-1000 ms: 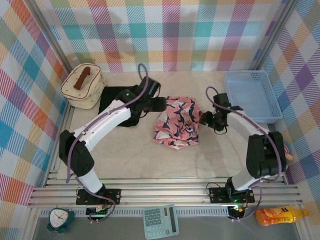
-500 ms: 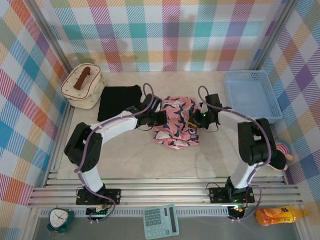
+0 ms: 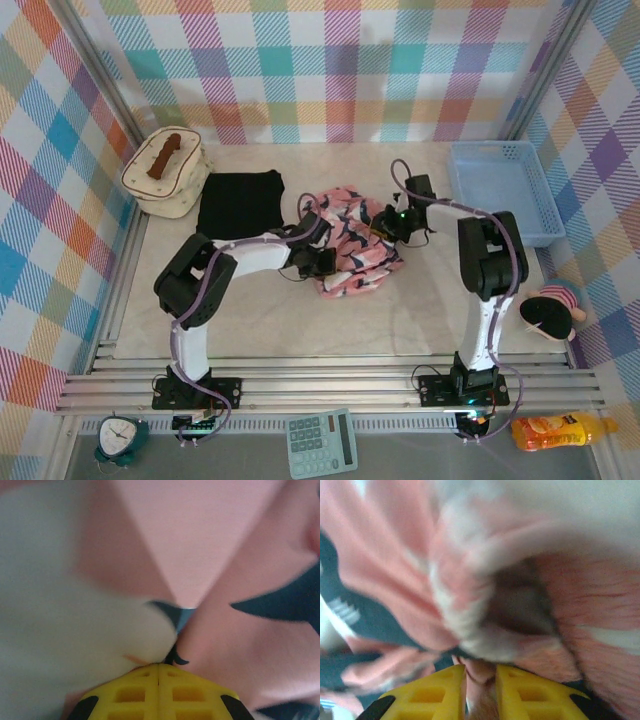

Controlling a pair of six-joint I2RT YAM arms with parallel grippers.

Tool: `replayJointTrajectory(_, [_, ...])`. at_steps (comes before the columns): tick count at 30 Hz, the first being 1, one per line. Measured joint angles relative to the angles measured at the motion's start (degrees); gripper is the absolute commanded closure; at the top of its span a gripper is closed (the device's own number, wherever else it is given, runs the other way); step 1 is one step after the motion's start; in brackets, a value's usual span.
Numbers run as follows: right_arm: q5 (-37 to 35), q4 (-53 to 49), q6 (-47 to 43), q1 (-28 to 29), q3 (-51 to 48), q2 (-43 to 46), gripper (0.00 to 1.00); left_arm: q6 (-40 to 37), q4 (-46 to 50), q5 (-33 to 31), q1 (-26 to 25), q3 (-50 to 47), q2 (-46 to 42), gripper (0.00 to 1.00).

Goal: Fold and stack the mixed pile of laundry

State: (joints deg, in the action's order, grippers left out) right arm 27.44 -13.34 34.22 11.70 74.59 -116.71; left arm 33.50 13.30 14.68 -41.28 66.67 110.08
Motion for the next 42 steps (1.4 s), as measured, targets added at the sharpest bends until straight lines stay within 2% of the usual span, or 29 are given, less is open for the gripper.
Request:
replayJointTrajectory(2, [1.36,-0.79,-0.63,0.26,4.52,-3.15,0.7,2.14,0.13,2.1,-3.13,0.46,0.13,0.98])
replayJointTrajectory(5, [3.78,-2.16,-1.31,0.57,10.56,-6.45,0.64,5.14,0.81,5.11,-7.43,4.87,1.55,0.72])
replayJointTrajectory(7, [4.63,-3.23,-2.12,0.66,12.66,-6.27,0.61,5.68,2.49,6.1,-9.14,9.18,1.97,0.45])
replayJointTrajectory(11, [3.34,-6.54,-3.91,0.66,13.7,-1.84,0.63,4.83,5.27,4.07,-7.39,13.55,-0.72,0.37])
replayJointTrajectory(13, [1.95,-8.02,-4.74,0.66,12.66,2.89,0.68,3.67,6.97,1.51,-4.48,13.46,-4.28,0.4])
replayJointTrajectory(16, [1.07,-8.09,-4.9,0.68,7.26,11.78,0.75,1.66,7.1,-0.31,1.01,12.9,-8.35,0.55])
replayJointTrajectory(18, [1.09,-7.45,-4.57,0.76,1.97,17.35,0.75,0.87,5.92,-0.66,4.28,12.15,-9.22,0.61])
replayJointTrajectory(22, [1.36,-5.66,-2.14,2.89,-8.72,22.91,0.76,-0.42,4.13,-0.63,7.56,10.93,-6.23,0.62])
replayJointTrajectory(26, [1.84,-2.99,1.44,6.14,-17.64,22.4,0.77,-1.46,2.51,-0.22,6.95,9.9,-1.03,0.62])
replayJointTrajectory(31, [-0.04,1.14,6.36,5.44,-25.33,19.67,0.77,-2.45,1.51,-2.38,7.56,7.08,2.19,0.73])
replayJointTrajectory(37, [0.26,6.16,8.07,2.47,-26.47,16.59,0.78,-3.02,-0.22,-3.41,9.31,4.07,3.32,0.75])
replayJointTrajectory(42, [-1.07,5.03,6.82,1.7,-24.0,15.67,0.76,-3.13,-0.57,-3.26,9.4,3.3,2.45,0.72])
